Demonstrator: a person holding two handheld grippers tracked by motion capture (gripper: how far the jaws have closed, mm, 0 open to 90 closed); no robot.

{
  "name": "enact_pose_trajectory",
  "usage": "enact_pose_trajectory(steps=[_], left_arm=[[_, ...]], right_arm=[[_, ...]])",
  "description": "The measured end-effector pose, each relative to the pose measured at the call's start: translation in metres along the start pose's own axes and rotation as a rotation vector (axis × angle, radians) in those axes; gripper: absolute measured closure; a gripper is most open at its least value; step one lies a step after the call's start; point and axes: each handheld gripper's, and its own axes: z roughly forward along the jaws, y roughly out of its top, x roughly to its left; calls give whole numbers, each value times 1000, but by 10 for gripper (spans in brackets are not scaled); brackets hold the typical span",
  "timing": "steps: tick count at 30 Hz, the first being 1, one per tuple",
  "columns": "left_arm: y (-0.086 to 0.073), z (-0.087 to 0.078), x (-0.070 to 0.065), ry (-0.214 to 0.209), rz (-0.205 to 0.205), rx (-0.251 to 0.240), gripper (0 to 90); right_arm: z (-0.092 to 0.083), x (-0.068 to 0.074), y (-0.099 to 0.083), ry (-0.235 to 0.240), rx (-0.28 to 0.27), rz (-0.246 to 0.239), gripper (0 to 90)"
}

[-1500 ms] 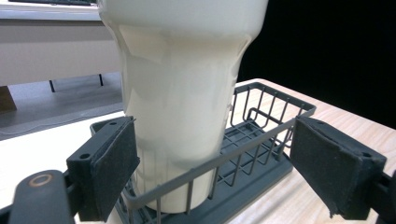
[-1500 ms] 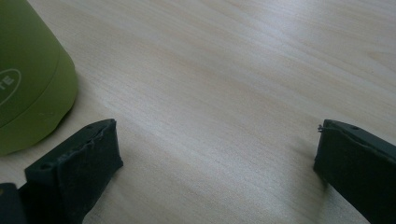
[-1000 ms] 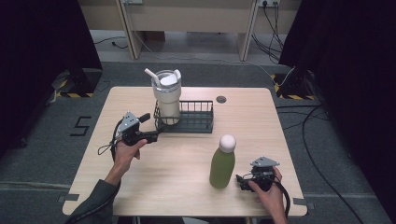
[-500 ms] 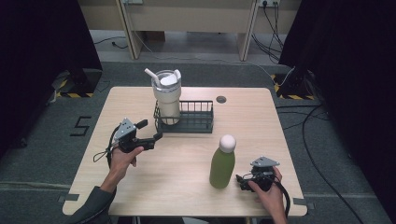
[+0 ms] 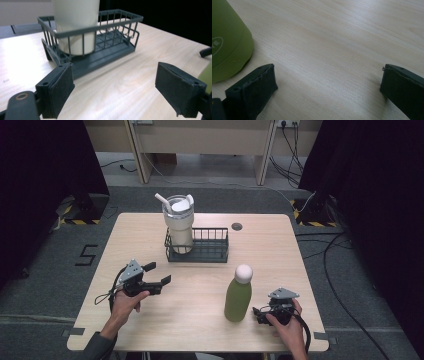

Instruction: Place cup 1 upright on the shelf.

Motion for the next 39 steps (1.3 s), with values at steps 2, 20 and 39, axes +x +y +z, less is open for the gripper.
enact_pose_trajectory(steps=[2, 20, 39], left_arm=[[-4, -4, -1, -1, 6, 14, 146], [-33, -23, -5, 10, 66, 157, 147], [-46, -29, -16, 20, 108, 303, 147]], right_arm=[[0, 0, 0, 0, 1, 3, 5], [0, 0, 0, 0, 0, 0, 5], [0, 0, 0, -2, -1, -5, 7]])
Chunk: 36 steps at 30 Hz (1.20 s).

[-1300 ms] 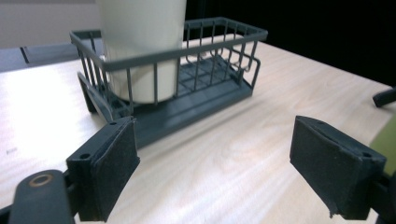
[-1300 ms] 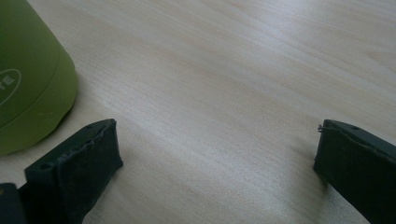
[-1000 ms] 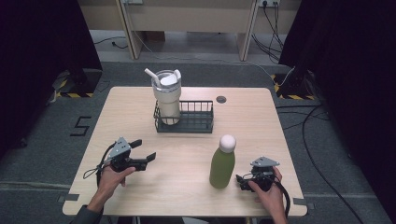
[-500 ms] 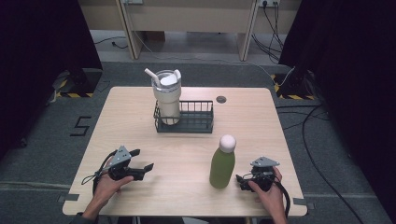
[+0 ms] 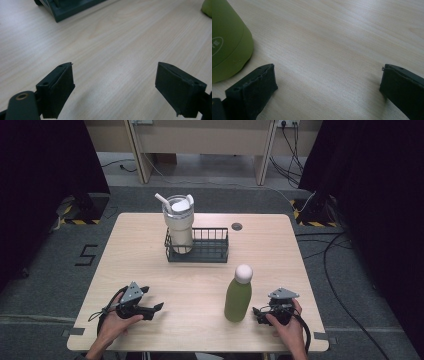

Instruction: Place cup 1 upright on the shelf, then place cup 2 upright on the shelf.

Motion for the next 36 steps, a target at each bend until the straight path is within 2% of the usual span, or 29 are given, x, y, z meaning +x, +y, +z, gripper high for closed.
enact_pose_trajectory(steps=[8, 11, 12, 13, 15, 19, 24, 27, 31, 33, 34, 36], left_arm=[[-7, 1, -3, -2, 12, 54, 148], [-8, 1, -5, 8, 25, 71, 148], [-9, 1, -6, 18, 29, 97, 148], [-9, 2, -6, 22, 28, 102, 144], [-9, 2, -6, 16, 24, 104, 144], [-9, 3, -2, -13, -10, 117, 141], [-9, 3, -2, -13, -9, 118, 139], [-9, 3, -2, -13, -9, 117, 138], [-9, 3, -2, -13, -9, 117, 138], [-9, 3, -2, -13, -9, 117, 138], [-9, 3, -2, -13, -9, 117, 138], [-9, 3, -2, -13, -9, 118, 138]], right_arm=[[0, 0, 0, -1, -1, 0, 8], [0, 0, 0, -1, -1, -1, 8], [0, 0, 0, -1, -1, -1, 8], [0, 0, 0, -1, -1, -1, 8], [0, 0, 0, -1, -1, -1, 8], [0, 0, 0, -1, -1, -1, 8], [0, 1, 0, 1, -1, -4, 10], [-2, 2, -1, 7, -7, -11, 47], [-5, 3, -2, 9, -51, -32, 188], [-7, 4, -4, 0, -59, -26, 147], [-9, 4, -5, -2, -68, -21, 172], [-12, 3, -7, -1, -94, -9, 148]])
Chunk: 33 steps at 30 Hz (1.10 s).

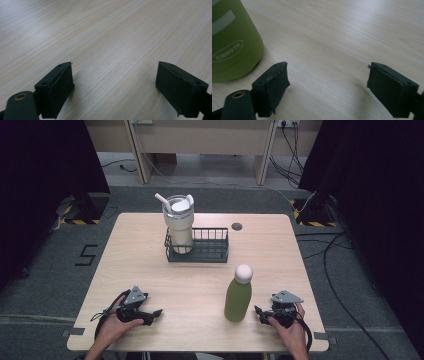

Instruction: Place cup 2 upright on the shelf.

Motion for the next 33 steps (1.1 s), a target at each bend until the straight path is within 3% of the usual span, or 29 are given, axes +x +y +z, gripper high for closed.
enact_pose_trajectory(steps=[4, 13, 19, 28, 33], left_arm=[[0, 0, 0, 0, 0, 0, 137], [0, 0, 0, -1, 0, 0, 137], [0, 0, 0, -1, -1, -1, 136], [0, 0, 0, -1, 0, -1, 135], [0, 1, 0, 0, 0, 0, 133]], right_arm=[[-10, 0, -3, -4, -44, 25, 154], [-26, 6, -11, -3, -100, 12, 152], [-34, 12, -15, 26, -152, 3, 151], [-46, 20, -21, 58, -187, -14, 152], [-56, 25, -22, 83, -242, -11, 152]])
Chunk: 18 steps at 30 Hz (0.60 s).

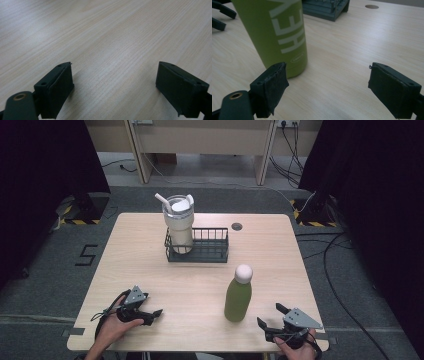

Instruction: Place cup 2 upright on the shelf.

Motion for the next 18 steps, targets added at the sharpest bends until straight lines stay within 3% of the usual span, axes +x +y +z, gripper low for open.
enact_pose_trajectory(steps=[18], left_arm=[[0, 0, 0, 0, 0, 0, 131]], right_arm=[[-3, 20, 11, 85, -93, -30, 154]])
